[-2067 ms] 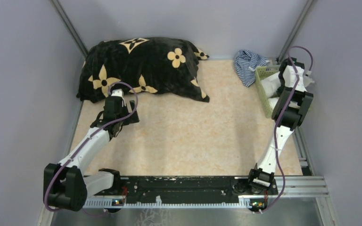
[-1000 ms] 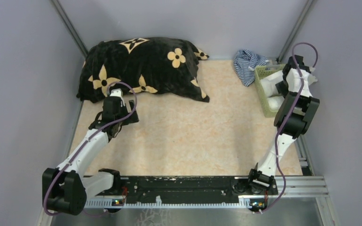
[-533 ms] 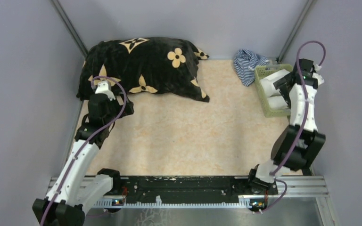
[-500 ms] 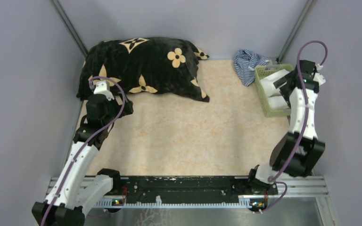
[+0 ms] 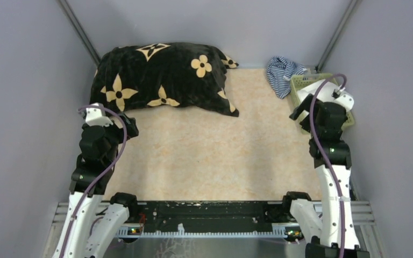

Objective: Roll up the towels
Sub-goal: Reset both arms

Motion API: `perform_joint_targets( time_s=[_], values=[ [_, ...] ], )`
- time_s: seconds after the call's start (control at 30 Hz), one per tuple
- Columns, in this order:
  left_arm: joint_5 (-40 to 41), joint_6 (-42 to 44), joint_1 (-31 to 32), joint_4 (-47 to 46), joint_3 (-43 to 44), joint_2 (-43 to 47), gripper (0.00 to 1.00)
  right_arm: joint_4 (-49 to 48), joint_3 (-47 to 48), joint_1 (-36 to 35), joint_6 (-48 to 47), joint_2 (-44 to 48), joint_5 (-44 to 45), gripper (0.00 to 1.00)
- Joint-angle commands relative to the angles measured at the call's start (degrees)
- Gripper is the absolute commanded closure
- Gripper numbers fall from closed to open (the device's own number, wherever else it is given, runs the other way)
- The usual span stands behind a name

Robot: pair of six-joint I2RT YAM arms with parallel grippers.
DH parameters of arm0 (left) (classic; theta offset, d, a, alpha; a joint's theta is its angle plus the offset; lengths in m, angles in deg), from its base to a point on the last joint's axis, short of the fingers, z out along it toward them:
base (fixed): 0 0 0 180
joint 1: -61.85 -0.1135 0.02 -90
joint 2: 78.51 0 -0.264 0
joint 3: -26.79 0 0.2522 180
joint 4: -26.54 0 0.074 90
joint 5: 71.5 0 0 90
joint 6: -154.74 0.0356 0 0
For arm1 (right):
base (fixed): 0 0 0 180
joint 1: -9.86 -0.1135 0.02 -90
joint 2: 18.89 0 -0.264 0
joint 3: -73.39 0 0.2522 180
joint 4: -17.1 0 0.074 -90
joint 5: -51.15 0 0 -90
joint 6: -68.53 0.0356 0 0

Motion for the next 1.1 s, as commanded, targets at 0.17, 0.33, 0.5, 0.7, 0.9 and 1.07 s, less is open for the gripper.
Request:
perform_joint_targets(
  time_s=[0.17, 0.33, 0.5, 0.7, 0.9, 1.07],
  values=[
    [6.0, 1.7, -0.2, 0.3, -6.1, 9.2, 0.0, -6.4, -11.2, -6.8, -6.6, 12.3, 8.2, 0.01],
    [7.6, 4.1, -0.2, -3.9, -9.5, 10.4, 0.0, -8.1, -14.0, -8.8, -8.4, 15.4, 10.4, 0.01],
    [8.3, 3.8, -0.2, -6.2, -11.5, 8.7, 0.0, -10.4, -17.6, -9.5, -9.2, 18.3, 12.0, 0.01],
    [5.9, 3.8, -0.2, -7.2, -12.3, 8.2, 0.0, -10.9, -18.7, -9.5, -9.4, 18.7, 12.8, 0.01],
    [5.7, 4.5, -0.2, -9.1, -13.6, 8.2, 0.0, -11.5, -19.2, -9.4, -9.7, 18.7, 13.0, 0.01],
    [5.4, 4.7, -0.2, -8.7, -13.2, 6.8, 0.0, -11.8, -19.3, -9.5, -9.6, 18.6, 12.5, 0.01]
  ],
)
